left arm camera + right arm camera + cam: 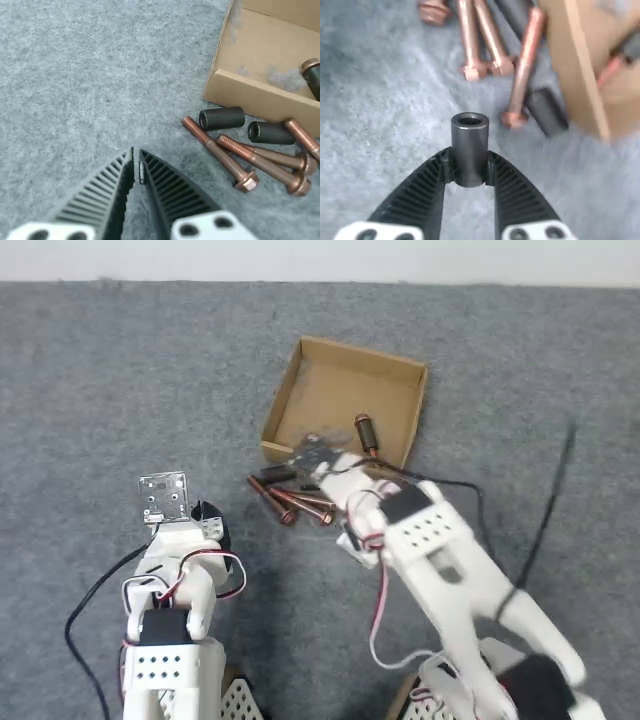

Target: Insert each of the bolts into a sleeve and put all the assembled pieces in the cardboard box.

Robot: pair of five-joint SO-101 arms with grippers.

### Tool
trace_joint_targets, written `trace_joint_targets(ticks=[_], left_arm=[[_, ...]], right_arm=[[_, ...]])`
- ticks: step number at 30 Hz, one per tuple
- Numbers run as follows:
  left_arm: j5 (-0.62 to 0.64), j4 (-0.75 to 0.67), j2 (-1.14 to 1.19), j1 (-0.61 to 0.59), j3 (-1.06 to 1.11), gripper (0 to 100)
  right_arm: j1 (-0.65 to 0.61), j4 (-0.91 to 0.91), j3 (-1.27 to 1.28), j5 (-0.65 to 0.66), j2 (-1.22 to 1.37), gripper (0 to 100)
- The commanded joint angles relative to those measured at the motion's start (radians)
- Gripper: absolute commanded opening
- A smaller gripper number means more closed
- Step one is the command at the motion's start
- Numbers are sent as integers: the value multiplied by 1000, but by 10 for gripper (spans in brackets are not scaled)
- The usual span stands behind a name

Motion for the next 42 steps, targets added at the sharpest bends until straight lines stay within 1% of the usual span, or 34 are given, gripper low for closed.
trace_joint_targets(ticks=[1,8,13,16,19,23,27,31,33,36,42], left_arm=[[-9,-31,-12,-6,-15,12],[-9,-29,-12,-6,-15,12],[-9,-29,-12,-3,-15,12],[-8,6,-18,-2,-15,12],[-8,64,-12,-8,-61,12],[-5,163,-11,0,-125,12],[-5,281,-9,2,-240,12],[-8,430,14,61,-375,12],[-8,485,83,97,-452,12],[-8,523,238,109,-572,12],[-9,523,578,115,-806,12]], right_arm=[[94,8,48,-120,-171,8],[298,-1,262,-241,-452,9],[521,-99,420,-244,-556,9],[582,-119,466,-241,-561,9],[650,-124,479,-241,-561,9],[674,-182,531,-232,-561,9],[674,-193,542,-204,-561,9],[674,-193,545,-199,-561,9],[674,-193,545,-199,-561,9],[674,-193,545,-199,-561,9],[671,-194,545,-199,-561,9]])
